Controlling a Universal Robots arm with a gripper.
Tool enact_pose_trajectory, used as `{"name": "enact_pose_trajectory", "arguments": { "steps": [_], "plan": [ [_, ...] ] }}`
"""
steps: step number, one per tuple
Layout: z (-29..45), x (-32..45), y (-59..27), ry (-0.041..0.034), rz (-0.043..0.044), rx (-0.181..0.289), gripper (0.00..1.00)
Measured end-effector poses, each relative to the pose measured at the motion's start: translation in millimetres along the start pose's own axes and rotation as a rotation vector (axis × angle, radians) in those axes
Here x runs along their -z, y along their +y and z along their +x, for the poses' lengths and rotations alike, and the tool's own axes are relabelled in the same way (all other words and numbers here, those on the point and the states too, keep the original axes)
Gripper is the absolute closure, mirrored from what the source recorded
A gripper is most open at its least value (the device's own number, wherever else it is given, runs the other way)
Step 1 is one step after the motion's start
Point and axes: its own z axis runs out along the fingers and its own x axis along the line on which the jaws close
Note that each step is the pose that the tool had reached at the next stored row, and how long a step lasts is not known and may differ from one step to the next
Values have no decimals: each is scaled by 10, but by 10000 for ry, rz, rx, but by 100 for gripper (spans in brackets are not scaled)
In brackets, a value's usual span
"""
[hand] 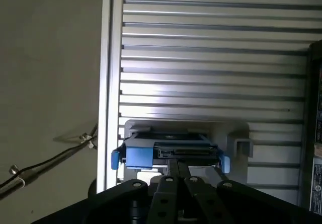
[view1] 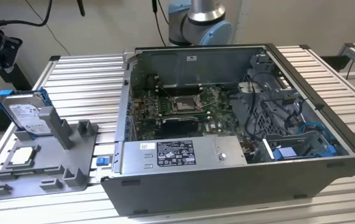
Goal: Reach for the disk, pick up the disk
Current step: 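Reach for the disk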
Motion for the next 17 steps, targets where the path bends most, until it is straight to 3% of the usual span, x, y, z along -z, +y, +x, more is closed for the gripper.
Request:
{"name": "enact_pose_trajectory", "arguments": {
  "steps": [4,17],
  "plan": [
    [116,-8,14,0,0,0,100],
    [166,-15,-46,-1,0,-7,100]
  ]
}}
